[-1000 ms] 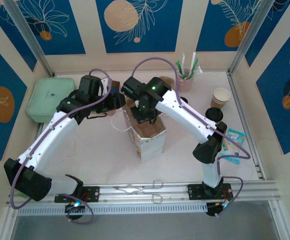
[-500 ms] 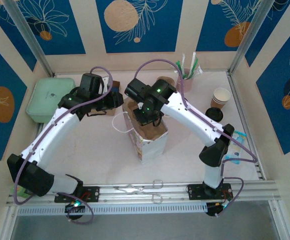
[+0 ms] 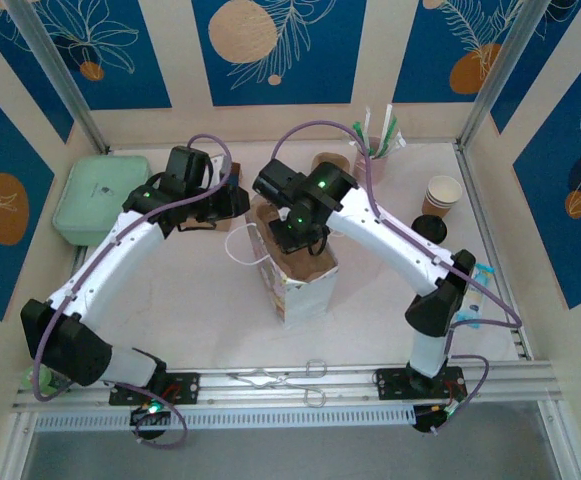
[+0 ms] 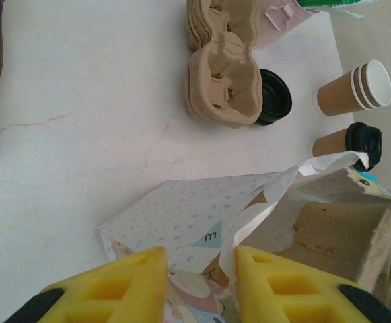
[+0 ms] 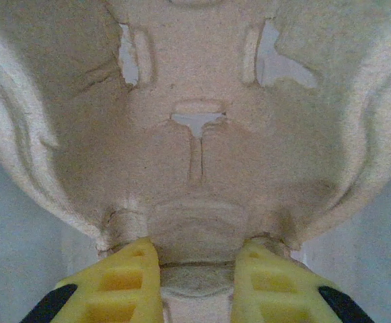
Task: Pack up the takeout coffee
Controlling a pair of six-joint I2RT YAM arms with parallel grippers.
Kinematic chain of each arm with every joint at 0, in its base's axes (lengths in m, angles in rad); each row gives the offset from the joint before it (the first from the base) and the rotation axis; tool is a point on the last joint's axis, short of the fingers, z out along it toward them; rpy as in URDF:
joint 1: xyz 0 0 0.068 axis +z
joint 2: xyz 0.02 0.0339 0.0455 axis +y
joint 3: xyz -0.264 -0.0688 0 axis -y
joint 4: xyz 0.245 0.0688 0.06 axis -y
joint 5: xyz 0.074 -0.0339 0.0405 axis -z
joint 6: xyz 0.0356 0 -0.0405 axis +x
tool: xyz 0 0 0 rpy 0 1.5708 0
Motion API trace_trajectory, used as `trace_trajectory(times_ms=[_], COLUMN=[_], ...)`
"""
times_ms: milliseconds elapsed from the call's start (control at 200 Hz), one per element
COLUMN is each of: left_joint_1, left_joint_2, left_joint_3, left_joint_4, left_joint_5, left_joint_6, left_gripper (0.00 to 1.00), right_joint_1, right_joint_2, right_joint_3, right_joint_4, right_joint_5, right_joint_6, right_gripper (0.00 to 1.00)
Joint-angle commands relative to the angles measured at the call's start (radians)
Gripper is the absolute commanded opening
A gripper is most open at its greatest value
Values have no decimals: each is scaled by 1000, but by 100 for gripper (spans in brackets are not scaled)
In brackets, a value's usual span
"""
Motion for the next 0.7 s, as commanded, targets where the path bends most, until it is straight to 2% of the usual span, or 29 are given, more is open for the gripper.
trace_trajectory(times_ms=[0, 440, 695], left_joint_1=[12, 12, 12], left_joint_2=[11, 13, 3], left_joint_3=[29, 38, 43], left_joint_4=[-7, 7, 9], left_joint_5=[4, 17, 26], left_joint_6=[22, 18, 12], left_gripper=[32, 29, 29], right_joint_1=[8, 12, 16], right_joint_2=[-57, -58, -47], right_joint_3=[-28, -105, -120], right_joint_4=[3, -4, -13], right_joint_5=[-39, -106, -83], right_joint_6=[-26, -75, -69], right_gripper=[21, 21, 21])
